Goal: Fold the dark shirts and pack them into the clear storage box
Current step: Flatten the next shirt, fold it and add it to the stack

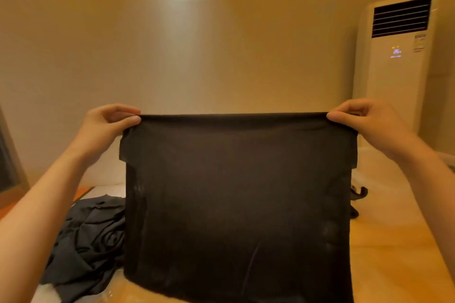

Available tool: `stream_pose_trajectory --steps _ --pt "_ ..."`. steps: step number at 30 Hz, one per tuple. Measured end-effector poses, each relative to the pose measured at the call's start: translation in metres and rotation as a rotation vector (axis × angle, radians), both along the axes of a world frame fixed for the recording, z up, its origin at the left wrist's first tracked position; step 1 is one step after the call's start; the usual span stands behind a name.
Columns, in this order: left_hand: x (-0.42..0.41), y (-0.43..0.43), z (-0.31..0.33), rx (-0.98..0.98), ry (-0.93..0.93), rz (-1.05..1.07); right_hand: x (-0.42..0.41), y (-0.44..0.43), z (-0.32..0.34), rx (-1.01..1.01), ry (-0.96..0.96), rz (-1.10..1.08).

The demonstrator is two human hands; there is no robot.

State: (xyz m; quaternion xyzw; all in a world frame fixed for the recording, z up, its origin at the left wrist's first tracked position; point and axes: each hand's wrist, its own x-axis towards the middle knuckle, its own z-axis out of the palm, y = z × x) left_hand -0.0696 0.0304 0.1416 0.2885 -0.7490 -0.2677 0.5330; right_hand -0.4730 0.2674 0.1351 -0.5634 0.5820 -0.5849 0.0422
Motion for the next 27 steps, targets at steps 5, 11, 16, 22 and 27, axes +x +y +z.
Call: stream_pose_trajectory --steps 5,11,16,22,27 --pt "-0.049 -0.066 -0.070 0.209 -0.277 0.052 -0.040 -0.060 -0.078 0.302 -0.086 -0.056" --pt "-0.111 -0.101 -0.179 0.252 -0.778 0.151 -0.044 -0.107 -0.179 0.642 0.507 -0.297" --pt "-0.126 -0.034 -0.212 0.150 -0.959 0.074 -0.017 -0.124 -0.201 0.585 0.779 0.019" --pt "-0.119 0.021 -0.258 0.314 -1.320 0.060 -0.003 -0.127 -0.237 0.859 0.780 0.259" --pt "-0.139 -0.029 -0.260 0.022 -1.316 -0.096 0.018 -0.094 -0.253 0.999 0.725 -0.050"
